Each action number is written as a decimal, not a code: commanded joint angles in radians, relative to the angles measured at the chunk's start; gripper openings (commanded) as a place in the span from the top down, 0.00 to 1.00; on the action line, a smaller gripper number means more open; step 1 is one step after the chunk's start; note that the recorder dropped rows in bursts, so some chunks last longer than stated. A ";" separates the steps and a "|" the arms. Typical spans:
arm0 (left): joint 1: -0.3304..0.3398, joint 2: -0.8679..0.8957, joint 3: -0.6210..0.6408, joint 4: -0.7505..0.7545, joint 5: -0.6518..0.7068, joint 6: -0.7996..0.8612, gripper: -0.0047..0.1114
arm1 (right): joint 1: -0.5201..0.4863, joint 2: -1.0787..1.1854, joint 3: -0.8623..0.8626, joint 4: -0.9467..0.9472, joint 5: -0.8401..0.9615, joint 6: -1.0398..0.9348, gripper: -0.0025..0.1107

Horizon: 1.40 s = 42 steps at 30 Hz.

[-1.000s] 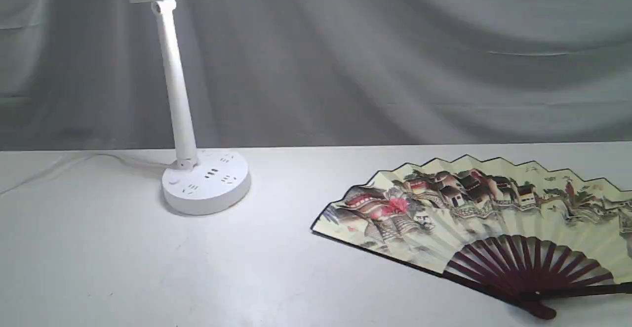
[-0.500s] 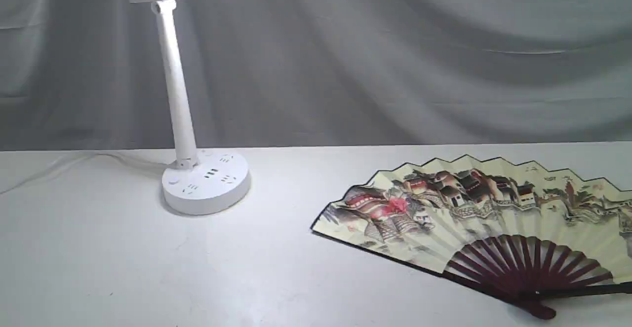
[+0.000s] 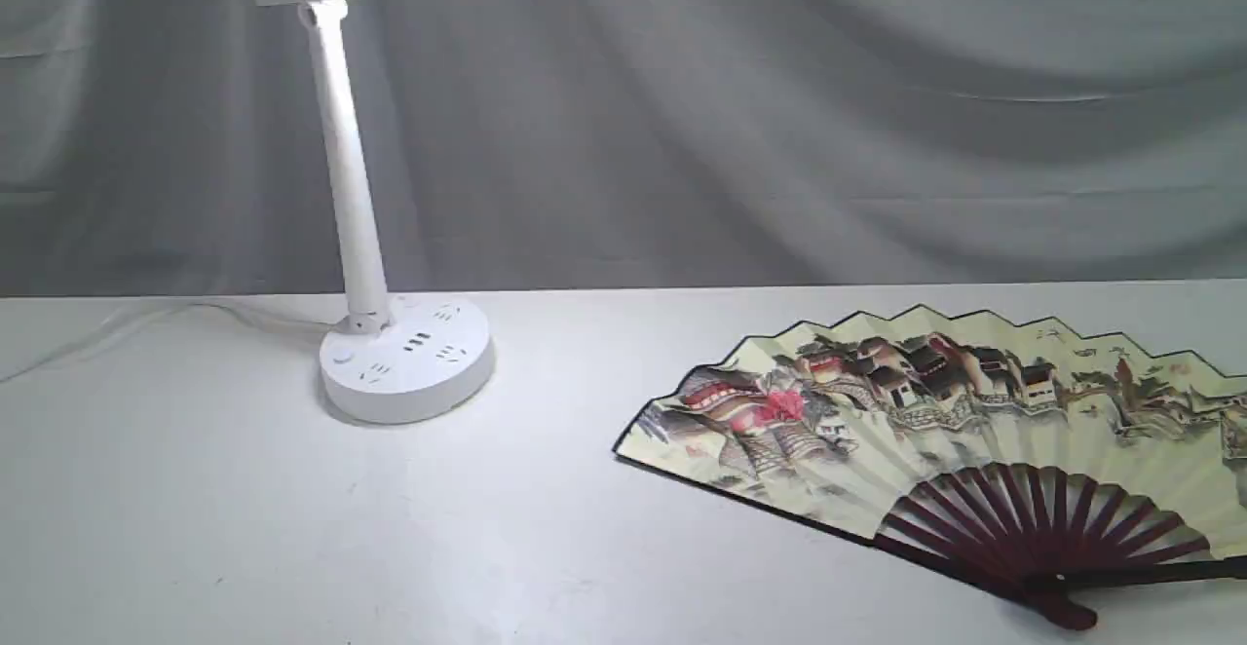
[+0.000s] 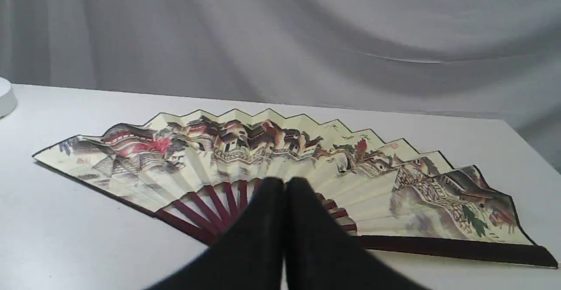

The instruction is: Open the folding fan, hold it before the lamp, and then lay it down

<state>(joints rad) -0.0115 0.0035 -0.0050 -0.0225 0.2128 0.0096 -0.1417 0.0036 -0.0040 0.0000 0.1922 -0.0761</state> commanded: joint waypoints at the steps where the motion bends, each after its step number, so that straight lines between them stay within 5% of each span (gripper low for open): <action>1: -0.004 -0.003 0.005 -0.004 -0.007 -0.010 0.96 | 0.003 -0.004 0.004 -0.043 0.003 0.046 0.98; 42: -0.004 -0.003 0.005 0.003 -0.007 -0.010 0.96 | -0.036 -0.004 0.004 -0.036 0.003 0.048 0.98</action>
